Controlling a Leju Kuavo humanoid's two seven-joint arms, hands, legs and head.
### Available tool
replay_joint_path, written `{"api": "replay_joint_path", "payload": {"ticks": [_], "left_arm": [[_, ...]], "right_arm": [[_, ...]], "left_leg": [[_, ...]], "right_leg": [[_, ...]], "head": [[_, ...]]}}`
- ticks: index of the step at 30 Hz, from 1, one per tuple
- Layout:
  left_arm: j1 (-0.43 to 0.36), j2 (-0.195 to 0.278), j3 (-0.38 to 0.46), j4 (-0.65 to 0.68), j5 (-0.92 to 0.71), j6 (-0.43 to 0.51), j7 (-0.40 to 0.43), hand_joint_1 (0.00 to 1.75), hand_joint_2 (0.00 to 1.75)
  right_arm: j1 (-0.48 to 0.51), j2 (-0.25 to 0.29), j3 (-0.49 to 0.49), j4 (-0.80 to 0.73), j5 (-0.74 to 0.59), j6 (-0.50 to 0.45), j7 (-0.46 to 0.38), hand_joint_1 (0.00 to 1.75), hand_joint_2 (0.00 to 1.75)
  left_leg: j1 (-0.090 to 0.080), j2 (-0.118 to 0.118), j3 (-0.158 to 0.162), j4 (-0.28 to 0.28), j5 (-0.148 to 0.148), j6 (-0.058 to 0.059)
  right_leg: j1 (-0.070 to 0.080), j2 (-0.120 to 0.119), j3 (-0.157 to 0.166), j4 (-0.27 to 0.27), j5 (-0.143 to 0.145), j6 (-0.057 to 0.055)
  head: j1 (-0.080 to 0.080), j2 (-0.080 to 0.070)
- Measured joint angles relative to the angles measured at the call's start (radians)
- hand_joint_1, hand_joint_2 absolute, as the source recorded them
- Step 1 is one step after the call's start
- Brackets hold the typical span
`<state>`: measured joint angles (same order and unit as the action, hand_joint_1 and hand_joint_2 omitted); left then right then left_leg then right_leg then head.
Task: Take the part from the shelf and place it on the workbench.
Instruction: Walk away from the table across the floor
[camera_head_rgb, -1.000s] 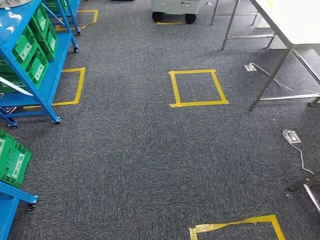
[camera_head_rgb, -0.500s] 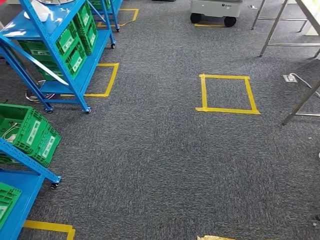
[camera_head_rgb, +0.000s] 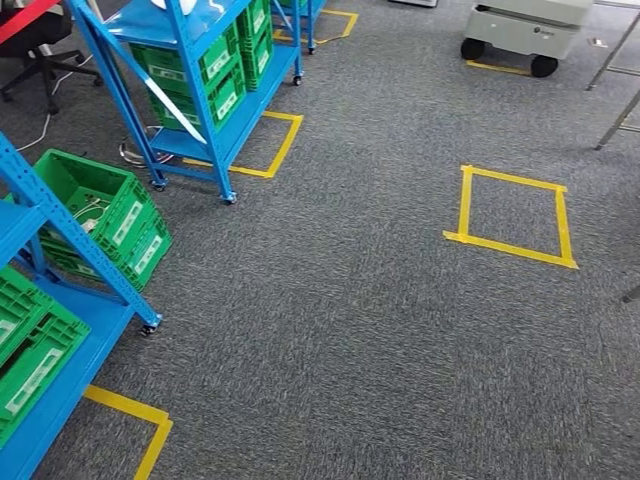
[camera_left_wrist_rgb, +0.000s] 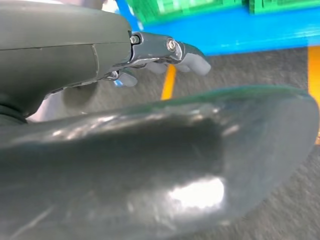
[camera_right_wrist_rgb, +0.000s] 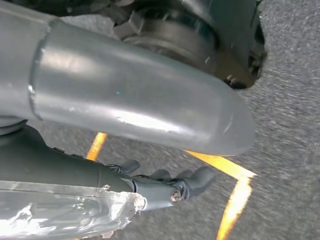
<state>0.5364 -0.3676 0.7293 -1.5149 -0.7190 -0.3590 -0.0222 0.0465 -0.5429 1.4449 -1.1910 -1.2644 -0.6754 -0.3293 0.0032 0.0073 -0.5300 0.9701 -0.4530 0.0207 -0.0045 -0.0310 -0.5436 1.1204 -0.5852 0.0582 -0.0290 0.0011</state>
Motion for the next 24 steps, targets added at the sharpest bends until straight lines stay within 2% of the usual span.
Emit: {"api": "replay_joint_path", "payload": {"ticks": [1, 2, 3, 6, 8, 9, 11, 12, 13, 15, 16, 17, 18, 19, 20, 21, 22, 23, 24], "left_arm": [[-0.008, 0.0, -0.006, 0.017, 0.006, -0.007, -0.005, 0.0, 0.0], [-0.015, -0.001, -0.013, 0.035, 0.007, -0.014, -0.008, 0.0, 0.0], [-0.021, -0.002, -0.017, 0.053, 0.005, -0.018, -0.012, 0.0, 0.0], [-0.029, -0.002, -0.021, 0.078, -0.003, -0.021, -0.019, 0.0, 0.0], [-0.029, -0.002, -0.021, 0.078, -0.003, -0.021, -0.02, 0.0, 0.0], [-0.033, 0.0, -0.03, 0.098, -0.02, -0.015, -0.034, 0.0, 0.0], [-0.047, 0.027, -0.085, 0.183, -0.066, 0.034, -0.072, 0.0, 0.0], [-0.053, 0.043, -0.118, 0.23, -0.088, 0.064, -0.088, 0.0, 0.0], [-0.055, 0.06, -0.146, 0.263, -0.094, 0.091, -0.09, 0.0, 0.0], [-0.059, 0.08, -0.18, 0.289, -0.089, 0.118, -0.08, 0.0, 0.0], [-0.061, 0.091, -0.198, 0.3, -0.082, 0.132, -0.075, 0.0, 0.0], [-0.062, 0.102, -0.215, 0.31, -0.07, 0.145, -0.069, 0.0, 0.0], [-0.061, 0.111, -0.232, 0.319, -0.051, 0.159, -0.059, 0.0, 0.0], [-0.057, 0.122, -0.25, 0.327, -0.026, 0.174, -0.048, 0.0, 0.0], [-0.052, 0.133, -0.27, 0.333, 0.003, 0.189, -0.036, 0.0, 0.0], [-0.047, 0.145, -0.291, 0.338, 0.034, 0.206, -0.023, 0.0, 0.0], [-0.042, 0.159, -0.314, 0.342, 0.065, 0.223, -0.01, 0.0, 0.0], [-0.039, 0.172, -0.337, 0.344, 0.094, 0.24, 0.003, 0.0, 0.0], [-0.036, 0.185, -0.358, 0.345, 0.119, 0.254, 0.013, 0.0, 0.0]], "right_arm": [[0.0, -0.002, 0.004, 0.0, -0.004, 0.001, -0.004, 0.0, 0.0], [0.0, -0.003, 0.009, 0.0, -0.007, 0.001, -0.007, 0.0, 0.0], [-0.001, -0.004, 0.013, 0.0, -0.011, 0.003, -0.01, 0.0, 0.0], [-0.003, -0.005, 0.02, 0.001, -0.015, 0.005, -0.013, 0.0, 0.0], [-0.003, -0.005, 0.02, 0.001, -0.015, 0.005, -0.013, 0.0, 0.0], [-0.006, -0.007, 0.024, 0.002, -0.019, 0.007, -0.015, 0.0, 0.0], [-0.023, -0.009, 0.044, 0.013, -0.039, 0.015, -0.022, 0.0, 0.0], [-0.033, -0.01, 0.056, 0.018, -0.051, 0.018, -0.025, 0.0, 0.0], [-0.04, -0.01, 0.065, 0.023, -0.059, 0.019, -0.027, 0.0, 0.0], [-0.045, -0.011, 0.074, 0.025, -0.066, 0.016, -0.03, 0.0, 0.0], [-0.045, -0.011, 0.079, 0.026, -0.07, 0.017, -0.032, 0.0, 0.0], [-0.045, -0.01, 0.083, 0.028, -0.075, 0.019, -0.034, 0.0, 0.0], [-0.046, -0.01, 0.087, 0.03, -0.08, 0.022, -0.037, 0.0, 0.0], [-0.047, -0.01, 0.091, 0.033, -0.085, 0.025, -0.04, 0.0, 0.0], [-0.05, -0.01, 0.095, 0.036, -0.089, 0.029, -0.043, 0.0, 0.0], [-0.053, -0.01, 0.097, 0.038, -0.093, 0.031, -0.045, 0.0, 0.0], [-0.056, -0.01, 0.099, 0.04, -0.096, 0.033, -0.047, 0.0, 0.0], [-0.058, -0.01, 0.101, 0.042, -0.098, 0.035, -0.049, 0.0, 0.0], [-0.059, -0.01, 0.102, 0.044, -0.099, 0.036, -0.05, 0.0, 0.0]], "left_leg": [[0.0, -0.012, -0.002, 0.0, 0.001, 0.003], [0.0, -0.026, -0.003, 0.0, 0.002, 0.004], [0.001, -0.039, -0.003, 0.0, 0.002, 0.004], [0.002, -0.058, -0.002, 0.001, 0.003, 0.003], [0.002, -0.058, -0.001, 0.001, 0.003, 0.003], [0.003, -0.07, -0.001, 0.001, 0.003, -0.002], [0.008, -0.116, -0.012, 0.003, 0.012, -0.026], [0.01, -0.124, -0.02, 0.008, 0.012, -0.039], [0.01, -0.112, -0.034, 0.025, 0.003, -0.048], [0.007, -0.051, -0.08, 0.119, -0.056, -0.052], [0.006, -0.034, -0.113, 0.189, -0.093, -0.052], [0.005, -0.026, -0.144, 0.254, -0.121, -0.051], [0.005, -0.023, -0.161, 0.294, -0.132, -0.049], [0.004, -0.021, -0.16, 0.298, -0.123, -0.046], [0.002, -0.016, -0.138, 0.261, -0.097, -0.042], [-0.002, -0.001, -0.101, 0.197, -0.063, -0.036], [-0.009, 0.025, -0.061, 0.124, -0.036, -0.031], [-0.014, 0.048, -0.029, 0.065, -0.018, -0.025], [-0.019, 0.063, -0.012, 0.029, -0.011, -0.02]], "right_leg": [[-0.001, 0.017, -0.036, 0.074, -0.03, 0.002], [-0.002, 0.025, -0.069, 0.135, -0.049, 0.004], [-0.003, 0.028, -0.087, 0.165, -0.049, 0.005], [-0.005, 0.029, -0.092, 0.158, -0.022, 0.008], [-0.005, 0.029, -0.091, 0.157, -0.02, 0.008], [-0.011, 0.051, -0.061, 0.091, 0.008, 0.011], [-0.018, 0.078, 0.004, -0.048, 0.063, -0.001], [-0.021, 0.086, 0.034, -0.117, 0.091, -0.011], [-0.018, 0.07, 0.035, -0.121, 0.093, -0.025], [-0.014, 0.043, 0.031, -0.123, 0.097, -0.036], [-0.01, 0.028, 0.028, -0.123, 0.098, -0.039], [-0.007, 0.012, 0.026, -0.123, 0.098, -0.04], [-0.004, -0.003, 0.025, -0.123, 0.097, -0.042], [-0.001, -0.017, 0.024, -0.123, 0.097, -0.043], [0.001, -0.031, 0.026, -0.123, 0.096, -0.044], [0.002, -0.043, 0.028, -0.123, 0.094, -0.044], [0.005, -0.055, 0.031, -0.122, 0.092, -0.042], [0.007, -0.067, 0.033, -0.121, 0.089, -0.039], [0.009, -0.079, 0.035, -0.12, 0.086, -0.036]], "head": [[0.002, 0.0], [0.002, 0.0], [0.003, 0.0], [0.003, 0.0], [0.003, 0.0], [0.004, 0.0], [0.006, 0.0], [0.006, 0.0], [0.004, 0.0], [-0.001, 0.0], [-0.003, 0.0], [-0.003, 0.0], [-0.003, 0.0], [-0.003, 0.0], [-0.003, 0.0], [-0.003, 0.0], [-0.003, 0.0], [-0.002, 0.0], [-0.002, 0.0]]}}
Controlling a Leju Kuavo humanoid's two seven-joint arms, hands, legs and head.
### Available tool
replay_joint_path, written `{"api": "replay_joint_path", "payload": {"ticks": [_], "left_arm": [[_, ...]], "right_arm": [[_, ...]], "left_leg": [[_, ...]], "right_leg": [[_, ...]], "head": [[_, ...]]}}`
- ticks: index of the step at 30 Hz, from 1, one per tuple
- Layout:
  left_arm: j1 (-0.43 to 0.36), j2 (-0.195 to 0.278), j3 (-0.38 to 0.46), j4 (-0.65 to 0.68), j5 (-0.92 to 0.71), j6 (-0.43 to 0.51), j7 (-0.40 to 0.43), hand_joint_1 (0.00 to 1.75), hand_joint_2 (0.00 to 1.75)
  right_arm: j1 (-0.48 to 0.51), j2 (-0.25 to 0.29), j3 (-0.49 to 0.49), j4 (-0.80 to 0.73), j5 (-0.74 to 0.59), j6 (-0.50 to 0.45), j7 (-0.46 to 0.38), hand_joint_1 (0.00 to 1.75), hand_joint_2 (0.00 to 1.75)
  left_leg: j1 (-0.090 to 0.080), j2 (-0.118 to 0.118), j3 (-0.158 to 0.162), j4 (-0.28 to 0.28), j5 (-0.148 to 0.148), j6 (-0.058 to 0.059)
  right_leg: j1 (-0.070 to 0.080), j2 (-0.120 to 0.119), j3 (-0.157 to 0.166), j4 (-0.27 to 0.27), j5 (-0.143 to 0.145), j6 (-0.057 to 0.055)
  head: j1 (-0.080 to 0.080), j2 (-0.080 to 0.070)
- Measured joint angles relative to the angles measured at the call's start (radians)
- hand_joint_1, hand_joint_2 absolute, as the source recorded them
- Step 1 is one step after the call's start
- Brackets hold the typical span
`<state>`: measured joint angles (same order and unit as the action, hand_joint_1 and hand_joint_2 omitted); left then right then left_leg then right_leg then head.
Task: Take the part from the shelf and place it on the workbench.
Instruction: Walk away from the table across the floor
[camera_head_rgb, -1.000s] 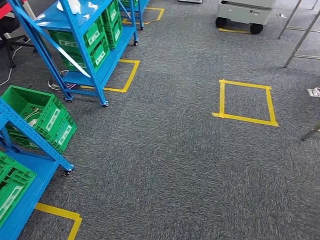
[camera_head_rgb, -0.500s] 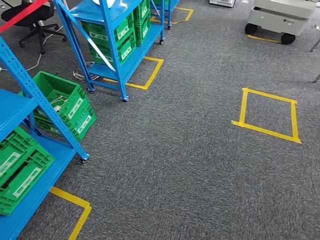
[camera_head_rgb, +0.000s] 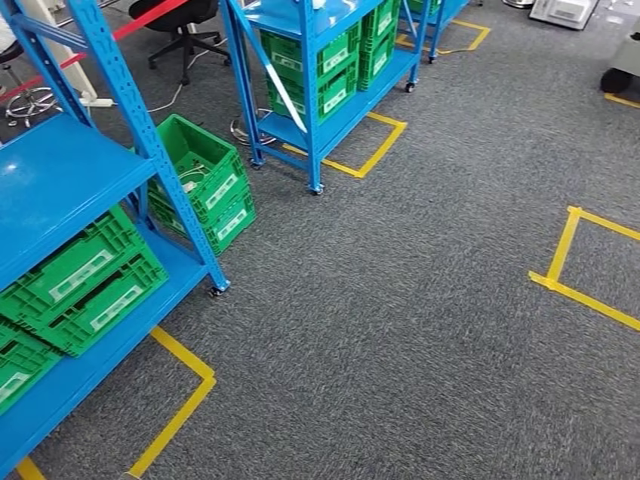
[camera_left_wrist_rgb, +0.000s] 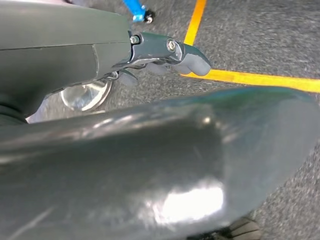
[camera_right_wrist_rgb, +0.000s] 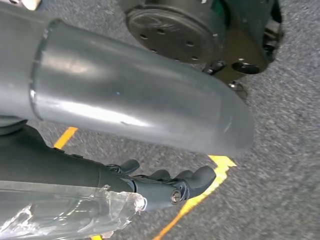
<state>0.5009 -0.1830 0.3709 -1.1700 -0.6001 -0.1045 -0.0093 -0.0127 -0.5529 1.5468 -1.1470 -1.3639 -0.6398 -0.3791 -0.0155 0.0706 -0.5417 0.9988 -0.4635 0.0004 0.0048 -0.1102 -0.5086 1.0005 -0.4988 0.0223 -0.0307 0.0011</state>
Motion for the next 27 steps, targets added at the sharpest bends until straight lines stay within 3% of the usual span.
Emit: {"api": "replay_joint_path", "payload": {"ticks": [1, 3, 5, 7, 9, 10, 11, 12, 13, 15, 16, 18, 20, 22, 24, 25, 26, 27], "left_arm": [[0.005, 0.011, -0.022, 0.001, 0.022, 0.013, 0.01, 0.0, 0.0], [0.021, 0.03, -0.063, 0.002, 0.064, 0.039, 0.027, 0.0, 0.0], [0.034, 0.054, -0.112, 0.003, 0.13, 0.083, 0.049, 0.0, 0.0], [0.038, 0.09, -0.174, 0.004, 0.212, 0.144, 0.072, 0.0, 0.0], [0.039, 0.131, -0.246, 0.007, 0.281, 0.199, 0.09, 0.0, 0.0], [0.04, 0.15, -0.284, 0.009, 0.311, 0.224, 0.097, 0.0, 0.0], [0.041, 0.168, -0.321, 0.01, 0.338, 0.246, 0.104, 0.0, 0.0], [0.041, 0.186, -0.357, 0.012, 0.361, 0.265, 0.108, 0.0, 0.0], [0.041, 0.202, -0.388, 0.013, 0.378, 0.281, 0.112, 0.0, 0.0], [0.04, 0.232, -0.439, 0.014, 0.404, 0.303, 0.116, 0.0, 0.0], [0.04, 0.246, -0.461, 0.015, 0.416, 0.313, 0.118, 0.0, 0.0], [0.041, 0.271, -0.509, 0.017, 0.448, 0.336, 0.122, 0.0, 0.0], [0.038, 0.3, -0.56, 0.02, 0.497, 0.37, 0.124, 0.0, 0.0], [0.02, 0.336, -0.625, 0.023, 0.574, 0.425, 0.125, 0.0, 0.0], [0.001, 0.371, -0.7, 0.026, 0.644, 0.476, 0.125, 0.0, 0.0], [-0.004, 0.385, -0.734, 0.027, 0.668, 0.492, 0.125, 0.0, 0.0], [-0.008, 0.399, -0.764, 0.028, 0.687, 0.505, 0.125, 0.0, 0.0], [-0.012, 0.412, -0.791, 0.029, 0.704, 0.516, 0.125, 0.0, 0.0]], "right_arm": [[-0.002, 0.0, 0.001, 0.002, 0.0, 0.0, -0.001, 0.0, 0.0], [-0.006, 0.0, 0.0, 0.005, -0.001, 0.0, -0.001, 0.0, 0.0], [-0.009, 0.001, 0.0, 0.007, 0.0, 0.002, -0.001, 0.0, 0.0], [-0.007, 0.002, 0.002, 0.011, 0.001, 0.005, 0.001, 0.0, 0.0], [-0.004, 0.003, 0.003, 0.016, 0.001, 0.008, 0.004, 0.0, 0.0], [-0.003, 0.005, 0.004, 0.018, 0.0, 0.009, 0.004, 0.0, 0.0], [-0.003, 0.006, 0.004, 0.02, 0.0, 0.009, 0.004, 0.0, 0.0], [-0.004, 0.006, 0.004, 0.021, 0.0, 0.009, 0.004, 0.0, 0.0], [-0.005, 0.007, 0.004, 0.023, 0.0, 0.01, 0.004, 0.0, 0.0], [-0.005, 0.009, 0.005, 0.025, -0.001, 0.011, 0.004, 0.0, 0.0], [-0.005, 0.011, 0.006, 0.026, -0.002, 0.012, 0.004, 0.0, 0.0], [-0.006, 0.013, 0.005, 0.028, -0.003, 0.014, 0.003, 0.0, 0.0], [-0.008, 0.014, 0.005, 0.029, -0.003, 0.015, 0.001, 0.0, 0.0], [-0.005, 0.015, 0.006, 0.032, -0.003, 0.019, -0.001, 0.0, 0.0], [-0.003, 0.015, 0.006, 0.035, -0.004, 0.021, -0.001, 0.0, 0.0], [-0.004, 0.016, 0.006, 0.037, -0.004, 0.021, -0.001, 0.0, 0.0], [-0.005, 0.016, 0.006, 0.038, -0.004, 0.021, -0.001, 0.0, 0.0], [-0.006, 0.016, 0.006, 0.039, -0.004, 0.021, -0.001, 0.0, 0.0]], "left_leg": [[-0.003, 0.003, 0.004, -0.015, 0.0, 0.003], [0.0, -0.022, 0.002, -0.02, 0.004, 0.01], [0.007, -0.046, 0.004, -0.024, 0.009, 0.017], [0.011, -0.07, 0.002, -0.024, 0.012, 0.023], [0.011, -0.098, -0.001, -0.024, 0.014, 0.025], [0.012, -0.112, -0.001, -0.024, 0.015, 0.025], [0.013, -0.127, 0.001, -0.023, 0.016, 0.023], [0.014, -0.142, 0.002, -0.023, 0.016, 0.021], [0.015, -0.156, 0.002, -0.022, 0.017, 0.016], [0.015, -0.182, -0.003, -0.018, 0.019, 0.004], [0.015, -0.193, -0.008, -0.018, 0.021, -0.004], [0.019, -0.209, -0.018, -0.019, 0.028, -0.017], [0.019, -0.171, -0.037, 0.011, 0.007, -0.027], [0.016, -0.107, -0.091, 0.124, -0.06, -0.034], [0.016, -0.085, -0.152, 0.254, -0.115, -0.038], [0.016, -0.083, -0.162, 0.279, -0.116, -0.037], [0.016, -0.081, -0.152, 0.264, -0.098, -0.036], [0.016, -0.075, -0.122, 0.212, -0.066, -0.034]], "right_leg": [[0.002, -0.012, 0.002, 0.0, -0.002, 0.004], [0.002, -0.025, 0.007, 0.0, -0.007, 0.012], [-0.001, 0.022, -0.009, 0.043, -0.038, 0.023], [-0.005, 0.087, -0.066, 0.165, -0.1, 0.032], [-0.007, 0.105, -0.125, 0.279, -0.137, 0.035], [-0.008, 0.107, -0.133, 0.288, -0.127, 0.036], [-0.009, 0.11, -0.122, 0.257, -0.099, 0.036], [-0.013, 0.12, -0.094, 0.192, -0.059, 0.037], [-0.017, 0.145, -0.061, 0.12, -0.028, 0.039], [-0.025, 0.189, -0.017, 0.022, 0.001, 0.036], [-0.025, 0.199, -0.01, 0.008, -0.003, 0.031], [-0.022, 0.175, -0.008, 0.006, 0.001, 0.013], [-0.021, 0.149, -0.007, 0.003, 0.007, -0.002], [-0.019, 0.117, -0.01, 0.002, 0.008, -0.01], [-0.016, 0.083, -0.013, 0.002, 0.007, -0.013], [-0.015, 0.069, -0.013, 0.002, 0.006, -0.014], [-0.014, 0.055, -0.012, 0.002, 0.005, -0.014], [-0.014, 0.042, -0.009, 0.002, 0.003, -0.014]], "head": [[0.0, 0.0], [0.0, 0.0], [0.004, 0.0], [0.009, 0.0], [0.01, 0.0], [0.01, 0.0], [0.01, 0.0], [0.01, 0.0], [0.01, 0.0], [0.01, 0.0], [0.011, 0.0], [0.011, 0.0], [0.007, 0.0], [0.002, 0.0], [0.001, 0.0], [0.001, 0.0], [0.001, 0.0], [0.001, 0.0]]}}
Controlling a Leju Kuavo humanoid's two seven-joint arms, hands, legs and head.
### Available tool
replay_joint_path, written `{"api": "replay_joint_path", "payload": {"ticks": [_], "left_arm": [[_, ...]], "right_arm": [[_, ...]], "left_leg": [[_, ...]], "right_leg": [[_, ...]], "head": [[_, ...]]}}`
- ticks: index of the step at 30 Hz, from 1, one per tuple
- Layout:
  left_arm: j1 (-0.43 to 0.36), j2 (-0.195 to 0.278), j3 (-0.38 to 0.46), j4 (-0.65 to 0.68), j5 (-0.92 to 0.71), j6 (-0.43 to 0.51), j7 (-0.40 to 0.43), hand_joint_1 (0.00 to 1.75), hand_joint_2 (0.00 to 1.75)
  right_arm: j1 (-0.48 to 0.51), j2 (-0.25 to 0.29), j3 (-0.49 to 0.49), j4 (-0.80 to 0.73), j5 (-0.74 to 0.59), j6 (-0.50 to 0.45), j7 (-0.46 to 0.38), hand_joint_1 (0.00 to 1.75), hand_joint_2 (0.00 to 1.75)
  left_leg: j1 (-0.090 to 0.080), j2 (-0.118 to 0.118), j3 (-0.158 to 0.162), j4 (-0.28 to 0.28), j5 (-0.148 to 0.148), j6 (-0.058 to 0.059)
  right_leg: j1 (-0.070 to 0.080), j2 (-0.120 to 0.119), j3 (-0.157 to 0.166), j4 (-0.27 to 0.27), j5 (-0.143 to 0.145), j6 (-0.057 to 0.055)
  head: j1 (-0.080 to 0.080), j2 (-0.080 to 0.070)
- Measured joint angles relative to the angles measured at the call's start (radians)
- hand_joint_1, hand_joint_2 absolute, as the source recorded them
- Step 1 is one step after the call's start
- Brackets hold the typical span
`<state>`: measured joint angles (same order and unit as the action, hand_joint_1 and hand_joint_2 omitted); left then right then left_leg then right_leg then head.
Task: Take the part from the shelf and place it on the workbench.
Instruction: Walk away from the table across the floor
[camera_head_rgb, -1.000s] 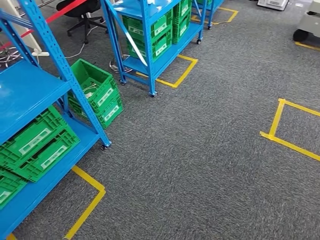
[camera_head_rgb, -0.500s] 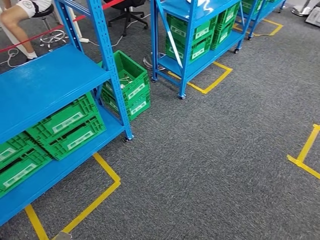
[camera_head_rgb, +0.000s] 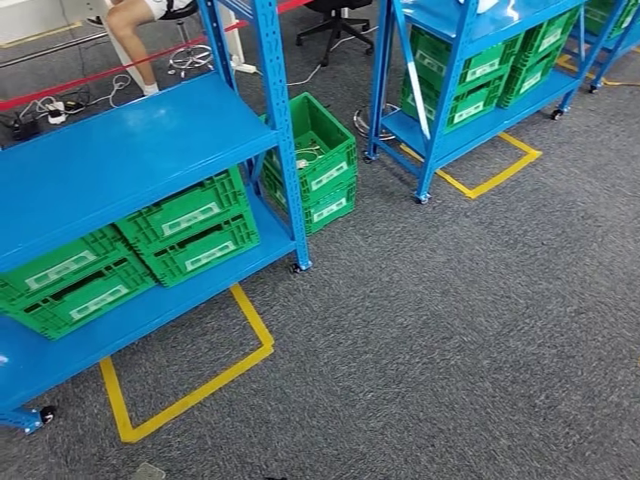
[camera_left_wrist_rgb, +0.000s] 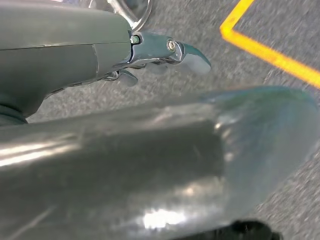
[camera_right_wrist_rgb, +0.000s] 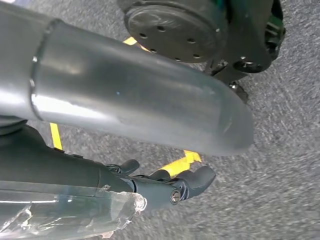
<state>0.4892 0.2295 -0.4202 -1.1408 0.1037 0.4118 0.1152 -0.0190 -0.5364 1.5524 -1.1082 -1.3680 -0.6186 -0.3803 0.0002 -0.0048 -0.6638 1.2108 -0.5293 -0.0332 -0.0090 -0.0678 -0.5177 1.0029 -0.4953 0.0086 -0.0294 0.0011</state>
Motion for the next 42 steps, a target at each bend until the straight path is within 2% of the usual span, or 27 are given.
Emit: {"api": "replay_joint_path", "payload": {"ticks": [2, 4, 6, 7, 9, 11, 13, 14, 16, 17, 19, 20, 22, 23, 25, 27, 29, 30, 31, 32, 34, 35, 37, 38, 39, 40, 42], "left_arm": [[-0.015, 0.03, -0.06, 0.002, 0.053, 0.034, -0.005, 0.0, 0.0], [-0.037, 0.058, -0.126, 0.003, 0.116, 0.074, -0.015, 0.0, 0.0], [-0.055, 0.082, -0.19, 0.005, 0.164, 0.105, -0.025, 0.0, 0.0], [-0.06, 0.092, -0.22, 0.006, 0.177, 0.113, -0.028, 0.0, 0.0], [-0.07, 0.108, -0.264, 0.007, 0.187, 0.119, -0.031, 0.0, 0.0], [-0.082, 0.118, -0.29, 0.008, 0.19, 0.12, -0.032, 0.0, 0.0], [-0.088, 0.123, -0.308, 0.009, 0.19, 0.121, -0.033, 0.0, 0.0], [-0.089, 0.125, -0.315, 0.01, 0.191, 0.121, -0.033, 0.0, 0.0], [-0.09, 0.129, -0.326, 0.013, 0.191, 0.121, -0.033, 0.0, 0.0], [-0.092, 0.131, -0.331, 0.013, 0.191, 0.121, -0.033, 0.0, 0.0], [-0.095, 0.136, -0.336, 0.014, 0.192, 0.122, -0.033, 0.0, 0.0], [-0.096, 0.138, -0.338, 0.014, 0.192, 0.122, -0.033, 0.0, 0.0], [-0.095, 0.142, -0.342, 0.015, 0.192, 0.123, -0.033, 0.0, 0.0], [-0.094, 0.143, -0.344, 0.015, 0.192, 0.124, -0.033, 0.0, 0.0], [-0.096, 0.146, -0.351, 0.016, 0.195, 0.126, -0.033, 0.0, 0.0], [-0.105, 0.149, -0.361, 0.017, 0.213, 0.134, -0.036, 0.0, 0.0], [-0.116, 0.154, -0.38, 0.017, 0.247, 0.152, -0.042, 0.0, 0.0], [-0.12, 0.158, -0.393, 0.017, 0.266, 0.162, -0.046, 0.0, 0.0], [-0.124, 0.162, -0.408, 0.018, 0.285, 0.172, -0.05, 0.0, 0.0], [-0.127, 0.167, -0.422, 0.018, 0.303, 0.181, -0.055, 0.0, 0.0], [-0.14, 0.176, -0.449, 0.018, 0.339, 0.199, -0.065, 0.0, 0.0], [-0.148, 0.182, -0.463, 0.018, 0.356, 0.209, -0.07, 0.0, 0.0], [-0.162, 0.191, -0.497, 0.018, 0.389, 0.23, -0.079, 0.0, 0.0], [-0.166, 0.196, -0.517, 0.018, 0.402, 0.239, -0.082, 0.0, 0.0], [-0.17, 0.201, -0.537, 0.018, 0.413, 0.247, -0.085, 0.0, 0.0], [-0.175, 0.205, -0.555, 0.018, 0.421, 0.252, -0.087, 0.0, 0.0], [-0.186, 0.211, -0.582, 0.018, 0.434, 0.262, -0.089, 0.0, 0.0]], "right_arm": [[-0.001, 0.001, 0.0, 0.002, 0.0, 0.001, -0.001, 0.0, 0.0], [-0.002, 0.001, 0.0, 0.004, 0.001, 0.003, -0.001, 0.0, 0.0], [-0.005, 0.001, 0.0, 0.006, 0.0, 0.004, -0.001, 0.0, 0.0], [-0.007, 0.001, -0.001, 0.007, 0.0, 0.004, -0.001, 0.0, 0.0], [-0.01, 0.002, 0.0, 0.008, 0.001, 0.005, -0.002, 0.0, 0.0], [-0.007, 0.002, 0.0, 0.01, -0.001, 0.005, -0.002, 0.0, 0.0], [-0.002, 0.003, 0.0, 0.012, -0.002, 0.005, -0.001, 0.0, 0.0], [-0.001, 0.004, 0.0, 0.013, -0.002, 0.005, -0.001, 0.0, 0.0], [-0.001, 0.005, 0.0, 0.014, -0.002, 0.005, -0.001, 0.0, 0.0], [-0.001, 0.005, 0.0, 0.015, -0.002, 0.005, -0.002, 0.0, 0.0], [-0.001, 0.006, 0.001, 0.016, -0.003, 0.005, -0.001, 0.0, 0.0], [0.0, 0.007, 0.001, 0.017, -0.004, 0.005, -0.001, 0.0, 0.0], [0.001, 0.008, 0.0, 0.018, -0.004, 0.005, -0.001, 0.0, 0.0], [0.0, 0.009, 0.0, 0.018, -0.004, 0.006, -0.001, 0.0, 0.0], [-0.003, 0.01, 0.0, 0.02, -0.004, 0.006, -0.002, 0.0, 0.0], [-0.001, 0.01, 0.0, 0.021, -0.004, 0.008, -0.002, 0.0, 0.0], [0.002, 0.011, 0.0, 0.024, -0.004, 0.011, -0.002, 0.0, 0.0], [0.001, 0.011, 0.0, 0.025, -0.004, 0.012, -0.002, 0.0, 0.0], [-0.001, 0.012, 0.0, 0.026, -0.004, 0.014, -0.002, 0.0, 0.0], [-0.003, 0.013, 0.0, 0.027, -0.004, 0.016, -0.002, 0.0, 0.0], [-0.005, 0.014, 0.0, 0.03, -0.004, 0.02, -0.001, 0.0, 0.0], [-0.005, 0.015, 0.0, 0.032, -0.003, 0.022, -0.001, 0.0, 0.0], [-0.01, 0.018, 0.0, 0.038, -0.003, 0.03, 0.0, 0.0, 0.0], [-0.014, 0.019, 0.0, 0.042, -0.002, 0.035, 0.0, 0.0, 0.0], [-0.017, 0.021, 0.0, 0.046, -0.001, 0.038, 0.0, 0.0, 0.0], [-0.018, 0.023, 0.0, 0.05, 0.0, 0.041, 0.0, 0.0, 0.0], [-0.014, 0.027, 0.0, 0.056, 0.002, 0.044, 0.001, 0.0, 0.0]], "left_leg": [[-0.007, 0.052, 0.079, -0.144, 0.059, 0.009], [-0.015, 0.093, 0.119, -0.223, 0.076, 0.021], [-0.017, 0.074, 0.118, -0.231, 0.074, 0.03], [-0.015, 0.062, 0.119, -0.233, 0.075, 0.035], [-0.008, 0.039, 0.121, -0.237, 0.08, 0.046], [-0.004, 0.013, 0.118, -0.237, 0.083, 0.052], [-0.004, -0.018, 0.117, -0.236, 0.083, 0.053], [-0.004, -0.033, 0.118, -0.236, 0.083, 0.053], [-0.002, -0.062, 0.123, -0.235, 0.082, 0.051], [-0.002, -0.076, 0.124, -0.235, 0.082, 0.048], [-0.002, -0.102, 0.119, -0.232, 0.083, 0.038], [-0.002, -0.114, 0.114, -0.232, 0.086, 0.031], [0.003, -0.137, 0.105, -0.234, 0.093, 0.019], [0.003, -0.13, 0.101, -0.23, 0.09, 0.013], [0.0, -0.077, 0.072, -0.172, 0.053, 0.004], [-0.001, -0.022, 0.012, -0.048, -0.012, -0.002], [0.0, -0.009, -0.033, 0.042, -0.038, -0.003], [0.0, -0.007, -0.03, 0.039, -0.024, -0.001], [-0.001, -0.003, -0.007, -0.002, 0.005, 0.001], [-0.002, 0.01, 0.029, -0.066, 0.039, 0.006], [-0.009, 0.05, 0.094, -0.187, 0.079, 0.014], [-0.012, 0.061, 0.108, -0.217, 0.083, 0.019], [-0.013, 0.048, 0.11, -0.229, 0.081, 0.029], [-0.011, 0.038, 0.111, -0.231, 0.082, 0.034], [-0.009, 0.029, 0.112, -0.234, 0.084, 0.039], [-0.005, 0.02, 0.114, -0.236, 0.086, 0.044], [-0.002, 0.0, 0.112, -0.236, 0.089, 0.05]], "right_leg": [[0.004, -0.024, 0.007, 0.001, -0.005, 0.005], [0.009, -0.047, 0.01, 0.001, -0.012, 0.013], [0.011, -0.071, 0.019, -0.004, -0.017, 0.022], [0.01, -0.068, 0.024, -0.002, -0.022, 0.028], [0.007, -0.017, 0.006, 0.047, -0.055, 0.039], [0.004, 0.046, -0.057, 0.175, -0.119, 0.045], [0.004, 0.063, -0.119, 0.287, -0.152, 0.046], [0.003, 0.065, -0.129, 0.294, -0.139, 0.045], [0.0, 0.08, -0.089, 0.188, -0.063, 0.043], [-0.004, 0.109, -0.058, 0.115, -0.029, 0.043], [-0.011, 0.156, -0.016, 0.02, 0.001, 0.04], [-0.011, 0.166, -0.01, 0.01, -0.001, 0.037], [-0.008, 0.141, -0.007, 0.009, 0.002, 0.025], [-0.008, 0.129, -0.007, 0.007, 0.003, 0.019], [-0.009, 0.102, -0.006, 0.003, 0.006, 0.007], [-0.005, 0.073, -0.006, 0.003, 0.005, 0.0], [-0.002, 0.041, -0.005, 0.003, 0.002, -0.003], [-0.001, 0.026, -0.004, 0.003, 0.001, -0.004], [0.0, 0.013, -0.001, 0.003, -0.001, -0.004], [0.001, 0.002, 0.002, 0.003, -0.003, -0.002], [0.007, -0.021, 0.004, 0.004, -0.01, 0.005], [0.01, -0.031, 0.004, 0.004, -0.014, 0.009], [0.013, -0.053, 0.011, 0.0, -0.018, 0.017], [0.013, -0.055, 0.015, 0.001, -0.022, 0.022], [0.011, -0.042, 0.015, 0.013, -0.032, 0.028], [0.01, -0.017, 0.003, 0.043, -0.051, 0.033], [0.007, 0.042, -0.06, 0.17, -0.112, 0.04]], "head": [[-0.001, 0.0], [0.0, 0.0], [0.0, 0.0], [0.0, 0.0], [0.003, 0.0], [0.007, 0.0], [0.008, 0.0], [0.008, 0.0], [0.008, 0.0], [0.008, 0.0], [0.008, 0.0], [0.008, 0.0], [0.007, 0.0], [0.006, 0.0], [0.0, 0.0], [-0.005, 0.0], [-0.005, 0.0], [-0.005, 0.0], [-0.005, 0.0], [-0.005, 0.0], [-0.005, 0.0], [-0.005, 0.0], [-0.005, 0.0], [-0.004, 0.0], [-0.002, 0.0], [0.001, 0.0], [0.009, 0.0]]}}
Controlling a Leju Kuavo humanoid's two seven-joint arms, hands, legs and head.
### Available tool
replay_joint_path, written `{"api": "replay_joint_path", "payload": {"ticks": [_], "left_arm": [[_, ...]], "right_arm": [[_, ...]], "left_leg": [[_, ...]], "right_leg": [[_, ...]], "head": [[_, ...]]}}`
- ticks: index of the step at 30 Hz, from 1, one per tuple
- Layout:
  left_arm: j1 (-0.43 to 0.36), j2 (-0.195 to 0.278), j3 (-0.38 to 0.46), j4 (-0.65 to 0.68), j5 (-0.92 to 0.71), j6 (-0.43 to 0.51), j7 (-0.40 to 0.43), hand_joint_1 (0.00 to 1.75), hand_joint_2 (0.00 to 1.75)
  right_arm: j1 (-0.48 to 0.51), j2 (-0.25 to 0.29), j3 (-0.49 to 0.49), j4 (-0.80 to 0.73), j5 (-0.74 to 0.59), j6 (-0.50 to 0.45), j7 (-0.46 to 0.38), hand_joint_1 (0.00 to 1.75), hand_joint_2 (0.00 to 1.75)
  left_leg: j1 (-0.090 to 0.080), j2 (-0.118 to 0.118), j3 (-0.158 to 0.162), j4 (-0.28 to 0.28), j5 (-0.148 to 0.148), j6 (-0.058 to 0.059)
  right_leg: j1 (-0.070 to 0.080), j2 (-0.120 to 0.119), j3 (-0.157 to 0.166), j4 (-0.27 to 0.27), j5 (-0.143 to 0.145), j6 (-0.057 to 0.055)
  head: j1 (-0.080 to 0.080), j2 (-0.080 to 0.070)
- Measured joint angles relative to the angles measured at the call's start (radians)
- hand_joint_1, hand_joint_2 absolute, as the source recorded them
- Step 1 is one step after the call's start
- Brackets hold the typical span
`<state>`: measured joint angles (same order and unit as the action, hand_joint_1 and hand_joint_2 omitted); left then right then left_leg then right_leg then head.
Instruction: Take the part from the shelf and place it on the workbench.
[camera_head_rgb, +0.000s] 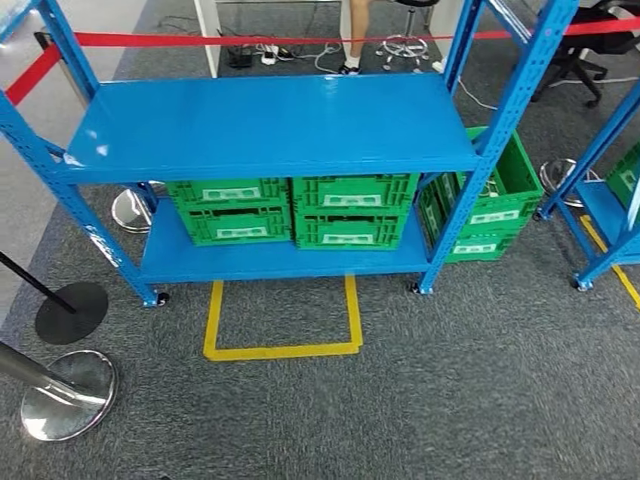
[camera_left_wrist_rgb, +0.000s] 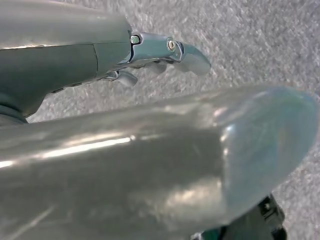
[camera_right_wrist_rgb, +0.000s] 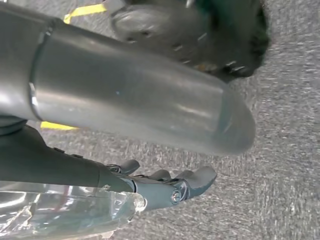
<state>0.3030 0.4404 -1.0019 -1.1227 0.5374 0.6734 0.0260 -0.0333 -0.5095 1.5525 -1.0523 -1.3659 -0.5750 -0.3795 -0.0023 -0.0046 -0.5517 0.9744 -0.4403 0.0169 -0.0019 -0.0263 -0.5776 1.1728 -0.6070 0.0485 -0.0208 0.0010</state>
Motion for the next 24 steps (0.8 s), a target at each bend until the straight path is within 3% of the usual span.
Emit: {"api": "replay_joint_path", "payload": {"ticks": [2, 3, 4, 5, 7, 9, 11, 13, 15, 16, 17, 18, 19, 20, 22, 24], "left_arm": [[-0.011, 0.004, -0.02, 0.0, 0.014, 0.011, -0.001, 0.0, 0.0], [-0.014, 0.008, -0.031, 0.0, 0.021, 0.016, -0.001, 0.0, 0.0], [-0.017, 0.011, -0.042, 0.0, 0.026, 0.02, -0.001, 0.0, 0.0], [-0.02, 0.014, -0.053, 0.0, 0.031, 0.022, -0.002, 0.0, 0.0], [-0.026, 0.019, -0.068, 0.0, 0.039, 0.025, -0.006, 0.0, 0.0], [-0.031, 0.026, -0.081, 0.0, 0.047, 0.026, -0.012, 0.0, 0.0], [-0.033, 0.033, -0.093, 0.0, 0.057, 0.027, -0.019, 0.0, 0.0], [-0.034, 0.037, -0.101, 0.0, 0.065, 0.028, -0.024, 0.0, 0.0], [-0.038, 0.038, -0.104, 0.0, 0.064, 0.027, -0.027, 0.0, 0.0], [-0.04, 0.039, -0.105, 0.0, 0.063, 0.027, -0.027, 0.0, 0.0], [-0.041, 0.039, -0.105, 0.0, 0.061, 0.027, -0.027, 0.0, 0.0], [-0.04, 0.038, -0.105, 0.0, 0.06, 0.027, -0.026, 0.0, 0.0], [-0.039, 0.038, -0.105, 0.0, 0.06, 0.027, -0.025, 0.0, 0.0], [-0.038, 0.038, -0.105, 0.0, 0.06, 0.027, -0.023, 0.0, 0.0], [-0.037, 0.038, -0.104, 0.0, 0.063, 0.028, -0.02, 0.0, 0.0], [-0.038, 0.038, -0.102, 0.0, 0.068, 0.028, -0.018, 0.0, 0.0]], "right_arm": [[0.005, 0.003, 0.0, 0.006, 0.001, 0.002, 0.001, 0.0, 0.0], [0.005, 0.005, 0.0, 0.008, 0.001, 0.003, 0.002, 0.0, 0.0], [0.005, 0.006, 0.0, 0.01, 0.001, 0.003, 0.002, 0.0, 0.0], [0.004, 0.008, 0.0, 0.012, 0.002, 0.003, 0.002, 0.0, 0.0], [0.004, 0.01, 0.0, 0.016, 0.002, 0.003, 0.003, 0.0, 0.0], [0.003, 0.012, 0.0, 0.017, 0.001, 0.003, 0.004, 0.0, 0.0], [0.002, 0.014, 0.0, 0.019, -0.003, 0.003, 0.003, 0.0, 0.0], [0.001, 0.015, -0.001, 0.02, -0.015, 0.003, -0.004, 0.0, 0.0], [0.005, 0.016, -0.002, 0.022, -0.03, 0.005, -0.011, 0.0, 0.0], [0.009, 0.017, -0.002, 0.023, -0.034, 0.006, -0.014, 0.0, 0.0], [0.012, 0.017, -0.002, 0.025, -0.037, 0.006, -0.015, 0.0, 0.0], [0.014, 0.017, -0.002, 0.026, -0.039, 0.007, -0.016, 0.0, 0.0], [0.015, 0.018, -0.002, 0.028, -0.041, 0.007, -0.016, 0.0, 0.0], [0.014, 0.019, -0.002, 0.029, -0.044, 0.008, -0.016, 0.0, 0.0], [0.012, 0.021, -0.002, 0.032, -0.05, 0.008, -0.016, 0.0, 0.0], [0.011, 0.022, -0.002, 0.034, -0.054, 0.009, -0.016, 0.0, 0.0]], "left_leg": [[0.0, -0.025, -0.001, 0.001, 0.001, 0.002], [0.0, -0.038, -0.001, 0.001, 0.001, 0.002], [0.001, -0.051, 0.001, 0.001, 0.001, 0.001], [0.002, -0.065, 0.003, 0.002, 0.0, 0.0], [0.003, -0.091, 0.003, 0.005, -0.001, -0.008], [0.004, -0.115, -0.004, 0.007, 0.001, -0.021], [0.008, -0.133, -0.012, 0.005, 0.008, -0.034], [0.007, -0.1, -0.026, 0.03, -0.01, -0.045], [0.004, -0.037, -0.078, 0.138, -0.072, -0.053], [0.005, -0.019, -0.113, 0.211, -0.106, -0.056], [0.005, -0.011, -0.141, 0.27, -0.127, -0.057], [0.006, -0.008, -0.155, 0.3, -0.129, -0.058], [0.006, -0.007, -0.147, 0.288, -0.113, -0.056], [0.006, -0.007, -0.119, 0.239, -0.082, -0.054], [0.005, -0.003, -0.04, 0.096, -0.025, -0.047], [0.004, 0.001, 0.003, 0.015, -0.008, -0.042]], "right_leg": [[-0.001, 0.021, -0.069, 0.123, -0.038, 0.002], [-0.001, 0.024, -0.082, 0.137, -0.028, 0.002], [-0.003, 0.027, -0.075, 0.108, 0.002, 0.002], [-0.005, 0.036, -0.049, 0.043, 0.045, 0.003], [-0.015, 0.087, 0.013, -0.096, 0.105, 0.004], [-0.018, 0.116, 0.041, -0.152, 0.114, -0.003], [-0.015, 0.096, 0.044, -0.155, 0.117, -0.019], [-0.015, 0.076, 0.043, -0.157, 0.123, -0.034], [-0.014, 0.056, 0.041, -0.158, 0.124, -0.042], [-0.012, 0.046, 0.039, -0.158, 0.124, -0.044], [-0.011, 0.037, 0.038, -0.158, 0.124, -0.045], [-0.011, 0.03, 0.037, -0.158, 0.124, -0.045], [-0.01, 0.024, 0.038, -0.158, 0.124, -0.045], [-0.01, 0.02, 0.039, -0.158, 0.123, -0.045], [-0.007, 0.014, 0.04, -0.156, 0.121, -0.041], [-0.003, 0.012, 0.039, -0.154, 0.119, -0.036]], "head": [[0.002, 0.0], [0.004, 0.0], [0.003, 0.0], [0.004, 0.0], [0.004, 0.0], [0.004, 0.0], [0.004, 0.0], [-0.001, 0.0], [-0.009, 0.0], [-0.012, 0.0], [-0.011, 0.0], [-0.011, 0.0], [-0.011, 0.0], [-0.011, 0.0], [-0.012, 0.0], [-0.011, 0.0]]}}
